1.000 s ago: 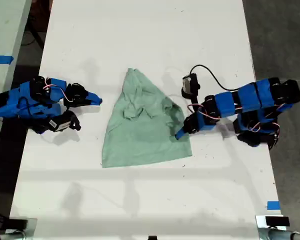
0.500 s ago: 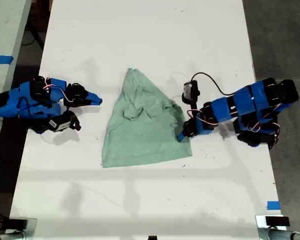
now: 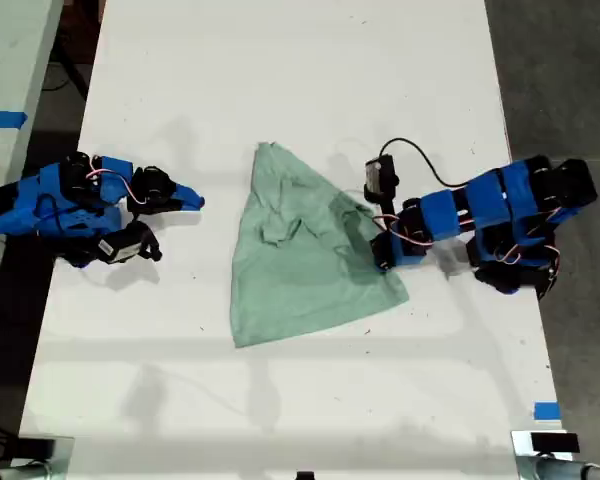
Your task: Fold t shirt
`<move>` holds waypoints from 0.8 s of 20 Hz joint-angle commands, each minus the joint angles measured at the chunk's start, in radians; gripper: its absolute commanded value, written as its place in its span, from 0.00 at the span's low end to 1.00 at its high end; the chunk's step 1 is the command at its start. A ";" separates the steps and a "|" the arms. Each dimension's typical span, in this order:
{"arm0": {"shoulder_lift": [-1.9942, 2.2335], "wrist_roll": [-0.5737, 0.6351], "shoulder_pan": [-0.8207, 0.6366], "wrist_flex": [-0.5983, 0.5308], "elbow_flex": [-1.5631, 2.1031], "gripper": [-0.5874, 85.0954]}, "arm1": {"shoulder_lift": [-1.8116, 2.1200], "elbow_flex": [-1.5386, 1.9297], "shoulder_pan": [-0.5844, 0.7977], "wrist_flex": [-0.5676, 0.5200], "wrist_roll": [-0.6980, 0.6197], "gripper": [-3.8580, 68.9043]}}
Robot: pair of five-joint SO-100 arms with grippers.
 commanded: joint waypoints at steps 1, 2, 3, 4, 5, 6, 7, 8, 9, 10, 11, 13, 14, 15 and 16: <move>0.008 -0.005 0.006 0.003 0.044 0.00 | 0.044 -0.204 -0.003 0.086 -0.058 0.07; 0.008 -0.003 0.006 0.003 0.044 0.00 | 0.037 -0.264 -0.003 0.101 -0.081 0.07; 0.008 -0.003 0.006 0.003 0.044 0.00 | 0.026 -0.325 -0.005 0.110 -0.103 0.07; 0.008 -0.002 0.005 0.003 0.044 0.00 | 0.009 -0.390 -0.009 0.112 -0.126 0.07; 0.008 -0.002 0.005 0.003 0.044 0.00 | -0.026 -0.462 -0.017 0.112 -0.152 0.07; 0.008 -0.002 0.005 0.003 0.044 0.00 | -0.081 -0.545 -0.026 0.112 -0.178 0.07; 0.008 -0.002 0.005 0.003 0.044 0.00 | -0.156 -0.630 -0.035 0.104 -0.207 0.07; 0.008 -0.002 0.005 0.003 0.044 0.00 | -0.241 -0.707 -0.046 0.078 -0.232 0.07; 0.008 -0.002 0.005 0.003 0.044 0.00 | -0.333 -0.784 -0.057 0.052 -0.258 0.07; 0.008 -0.002 0.005 0.003 0.044 0.00 | -0.430 -0.862 -0.066 0.037 -0.272 0.07; 0.008 -0.002 0.005 0.003 0.044 0.00 | -0.517 -0.925 -0.074 0.017 -0.285 0.07; 0.008 -0.002 0.006 0.003 0.044 0.00 | -0.635 -1.012 -0.086 0.000 -0.298 0.09; 0.008 -0.002 0.006 0.003 0.044 0.00 | -0.658 -1.032 -0.089 0.000 -0.298 0.14; 0.008 -0.002 0.006 0.003 0.044 0.00 | -0.658 -1.035 -0.091 -0.002 -0.298 0.22; 0.008 -0.002 0.006 0.003 0.044 0.00 | -0.647 -1.034 -0.092 0.005 -0.298 0.28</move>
